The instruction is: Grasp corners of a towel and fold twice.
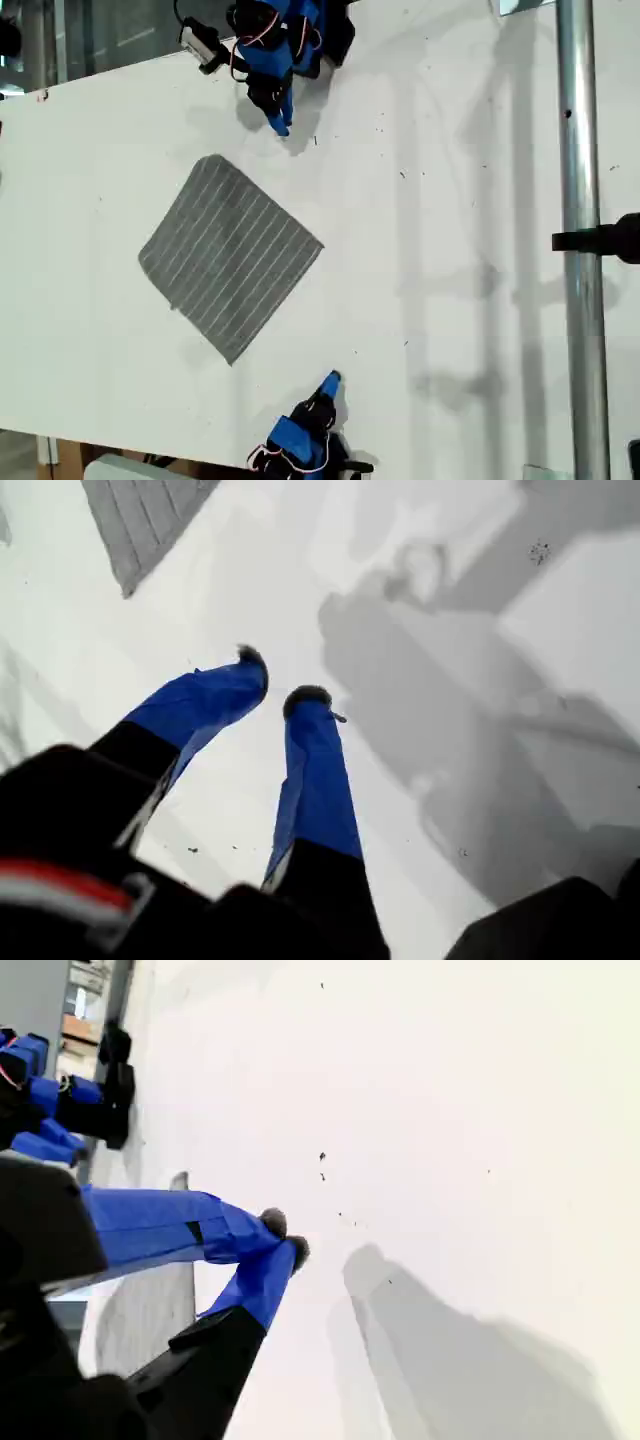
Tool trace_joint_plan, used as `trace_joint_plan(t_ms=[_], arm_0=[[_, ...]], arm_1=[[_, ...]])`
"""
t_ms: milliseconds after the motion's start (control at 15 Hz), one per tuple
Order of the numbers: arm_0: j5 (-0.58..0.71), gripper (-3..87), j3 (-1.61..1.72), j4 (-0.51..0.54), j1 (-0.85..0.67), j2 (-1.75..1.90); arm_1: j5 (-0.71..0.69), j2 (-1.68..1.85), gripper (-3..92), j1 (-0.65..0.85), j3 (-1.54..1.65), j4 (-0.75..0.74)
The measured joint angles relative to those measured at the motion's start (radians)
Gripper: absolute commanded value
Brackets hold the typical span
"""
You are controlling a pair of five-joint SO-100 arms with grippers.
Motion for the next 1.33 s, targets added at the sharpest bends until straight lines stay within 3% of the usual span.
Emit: trace_joint_plan(t_ms=[67,200,333,1067,1333], arm_0=[[-0.009,-2.6,0.0,0.0,0.0,0.0],[-0.311,-2.6,0.002,0.0,-0.229,0.0],[-0.446,-2.6,0.005,0.0,-0.285,0.002],[-0.453,-2.7,0.005,0.0,-0.305,0.0],[-0.48,-2.7,0.005,0.0,-0.313,0.0]], arm_1=[[0.0,0.0,9.7,0.0,0.0,0.0],[0.0,0.0,9.7,-0.012,0.0,0.0],[0.0,0.0,9.7,-0.014,0.0,0.0],[-0.002,0.0,9.7,-0.014,0.0,0.0],[-0.005,0.0,7.6,0.084,0.0,0.0]])
